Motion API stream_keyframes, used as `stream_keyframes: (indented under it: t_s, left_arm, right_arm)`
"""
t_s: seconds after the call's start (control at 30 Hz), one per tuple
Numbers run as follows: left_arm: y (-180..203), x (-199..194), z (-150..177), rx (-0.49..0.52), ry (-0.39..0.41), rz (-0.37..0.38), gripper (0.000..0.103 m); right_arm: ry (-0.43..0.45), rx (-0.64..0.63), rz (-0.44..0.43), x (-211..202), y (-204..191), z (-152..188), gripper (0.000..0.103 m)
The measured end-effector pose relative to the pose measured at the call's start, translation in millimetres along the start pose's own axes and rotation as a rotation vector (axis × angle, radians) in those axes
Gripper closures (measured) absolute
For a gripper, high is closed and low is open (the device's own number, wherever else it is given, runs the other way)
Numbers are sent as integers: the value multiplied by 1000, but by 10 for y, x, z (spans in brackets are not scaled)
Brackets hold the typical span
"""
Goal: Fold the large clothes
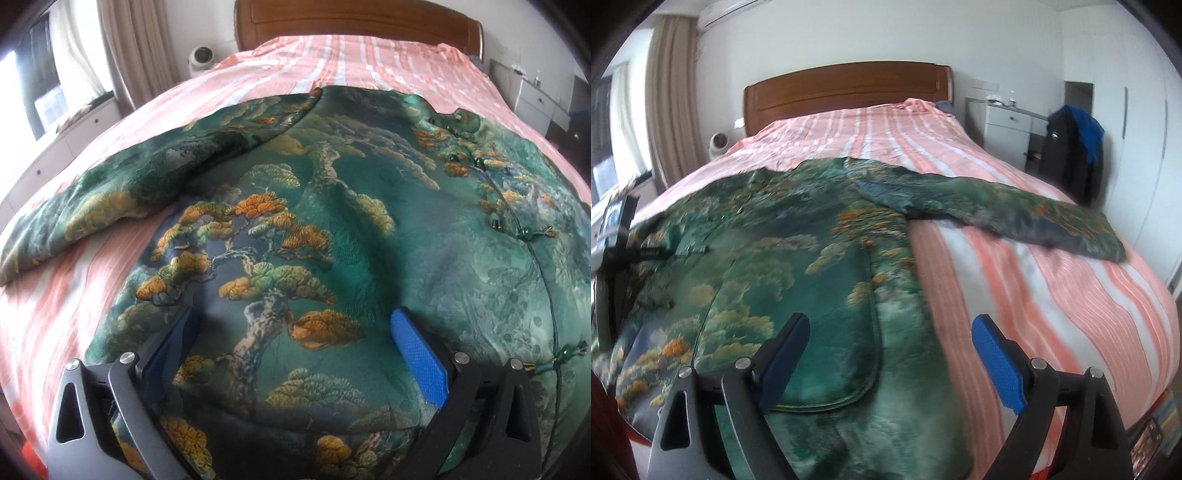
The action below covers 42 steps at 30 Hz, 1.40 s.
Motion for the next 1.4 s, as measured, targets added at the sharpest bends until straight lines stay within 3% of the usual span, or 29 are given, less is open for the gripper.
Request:
stream_keyframes:
  t_s: [1.4]
  left_arm:
    - [19, 21, -13, -1, -1, 1, 0]
  right_arm:
    - [-7, 30, -20, 0, 17, 26, 14]
Point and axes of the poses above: each gripper's, at about its wrist camera, not at the fingertips, and x roughly the way its jaws point, y to its right, z to its underside, the point moved 4 cm from there along x, roughly the way its jaws point, and after that the axes turned 15 degrees about y, right-handed, at the moved point
